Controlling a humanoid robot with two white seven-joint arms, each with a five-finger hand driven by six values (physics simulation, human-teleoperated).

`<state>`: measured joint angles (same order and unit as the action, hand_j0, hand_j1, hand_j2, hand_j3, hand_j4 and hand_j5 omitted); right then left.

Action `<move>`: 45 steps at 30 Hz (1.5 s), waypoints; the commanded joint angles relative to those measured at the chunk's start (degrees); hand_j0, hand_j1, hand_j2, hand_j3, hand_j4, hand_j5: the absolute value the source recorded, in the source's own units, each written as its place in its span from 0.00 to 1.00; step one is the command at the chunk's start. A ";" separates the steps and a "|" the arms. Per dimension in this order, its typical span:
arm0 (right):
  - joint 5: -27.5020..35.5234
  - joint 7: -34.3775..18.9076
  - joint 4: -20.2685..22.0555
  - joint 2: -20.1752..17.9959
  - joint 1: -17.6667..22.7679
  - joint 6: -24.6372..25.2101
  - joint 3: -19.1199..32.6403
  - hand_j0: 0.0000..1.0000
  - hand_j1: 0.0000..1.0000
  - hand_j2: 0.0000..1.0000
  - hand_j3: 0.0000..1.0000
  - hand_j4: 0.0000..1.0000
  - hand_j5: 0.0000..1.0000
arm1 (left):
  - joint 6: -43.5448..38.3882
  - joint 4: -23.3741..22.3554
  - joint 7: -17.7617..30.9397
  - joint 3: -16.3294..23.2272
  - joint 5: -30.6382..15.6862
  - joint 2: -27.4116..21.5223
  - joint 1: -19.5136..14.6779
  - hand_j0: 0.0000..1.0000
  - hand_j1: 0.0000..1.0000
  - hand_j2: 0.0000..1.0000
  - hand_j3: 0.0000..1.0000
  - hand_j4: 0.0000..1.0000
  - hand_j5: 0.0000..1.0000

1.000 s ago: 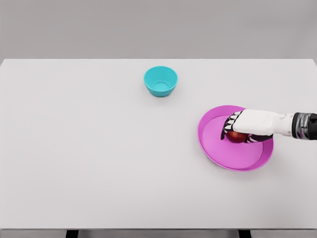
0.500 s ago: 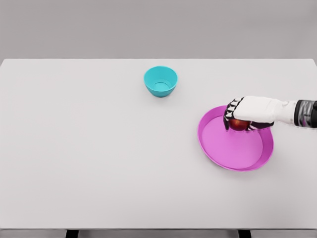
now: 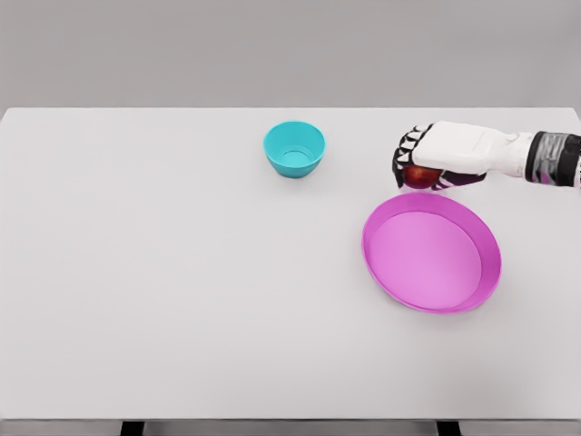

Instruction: Put the apple from the pink plate into the blue bowl with your right arm

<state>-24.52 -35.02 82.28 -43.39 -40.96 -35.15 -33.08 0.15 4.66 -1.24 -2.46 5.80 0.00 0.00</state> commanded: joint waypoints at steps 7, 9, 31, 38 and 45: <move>-1.05 0.02 -7.57 6.56 -2.20 0.15 0.03 0.46 0.46 0.46 0.46 0.46 0.46 | -0.06 0.00 0.01 0.00 0.00 0.00 0.00 1.00 1.00 1.00 1.00 1.00 1.00; -2.19 0.02 -7.84 8.50 -2.99 0.15 0.03 0.46 0.46 0.46 0.46 0.46 0.46 | -0.06 0.00 0.01 0.00 0.00 0.00 0.00 1.00 1.00 1.00 1.00 1.00 1.00; -4.04 0.02 -21.90 18.60 -10.28 1.57 -0.15 0.46 0.46 0.46 0.46 0.46 0.46 | 0.02 0.00 0.01 0.00 0.00 0.00 0.00 1.00 1.00 1.00 1.00 1.00 1.00; -6.24 0.02 -25.41 22.03 -12.39 1.57 -0.41 0.46 0.46 0.46 0.46 0.46 0.46 | 0.02 0.00 0.01 0.00 0.00 0.00 0.00 1.00 1.00 1.00 1.00 1.00 1.00; -8.78 0.02 -27.08 25.72 -13.54 3.15 -0.50 0.46 0.46 0.46 0.46 0.46 0.46 | 0.02 0.00 0.01 0.00 0.00 0.00 0.00 1.00 1.00 1.00 1.00 1.00 1.00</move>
<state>-32.87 -35.04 55.42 -18.61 -54.58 -32.79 -33.62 0.15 4.66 -1.24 -2.45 5.80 0.00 0.00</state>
